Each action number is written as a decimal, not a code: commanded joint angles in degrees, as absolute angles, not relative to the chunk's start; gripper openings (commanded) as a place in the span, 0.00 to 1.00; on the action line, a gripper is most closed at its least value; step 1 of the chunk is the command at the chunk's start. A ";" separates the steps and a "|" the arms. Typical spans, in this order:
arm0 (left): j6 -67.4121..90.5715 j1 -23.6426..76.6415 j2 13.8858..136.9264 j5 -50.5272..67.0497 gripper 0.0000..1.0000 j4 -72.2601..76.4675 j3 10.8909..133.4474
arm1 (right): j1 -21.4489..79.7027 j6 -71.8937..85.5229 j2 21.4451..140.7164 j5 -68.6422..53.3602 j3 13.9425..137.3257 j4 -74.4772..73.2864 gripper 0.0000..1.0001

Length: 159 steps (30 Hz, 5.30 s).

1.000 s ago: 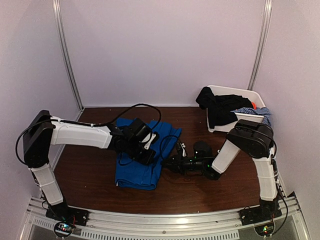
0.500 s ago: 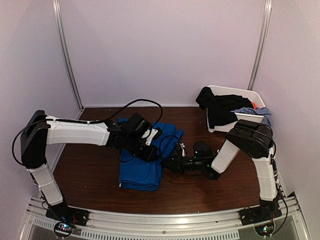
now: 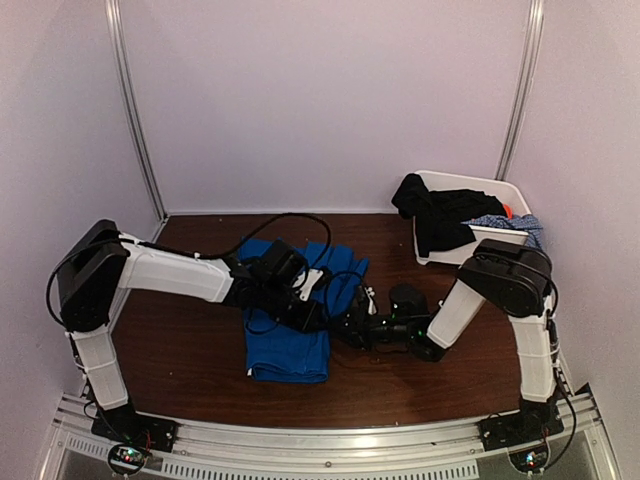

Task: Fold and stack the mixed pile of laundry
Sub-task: Adjust the rectangle-folded skirt at the center of the board, then pick up the rectangle-folded skirt from the center of the board.

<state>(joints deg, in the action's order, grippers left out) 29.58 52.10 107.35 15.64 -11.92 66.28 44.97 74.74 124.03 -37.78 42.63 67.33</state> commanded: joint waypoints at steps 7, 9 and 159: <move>28.95 51.87 109.80 19.11 0.11 -0.29 61.09 | 40.16 60.65 110.36 -34.00 32.30 49.45 0.34; 28.41 51.90 110.38 19.48 0.12 -0.30 60.81 | 38.69 57.08 108.09 -33.53 33.75 44.80 0.35; -36.21 80.07 102.07 -48.18 0.30 9.40 40.71 | 38.09 21.24 134.25 -45.95 86.61 2.66 0.16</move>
<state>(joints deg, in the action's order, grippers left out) -32.18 79.99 100.20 -41.47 4.12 41.15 38.33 22.52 131.72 -46.39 86.02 3.33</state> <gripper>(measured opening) 0.390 0.169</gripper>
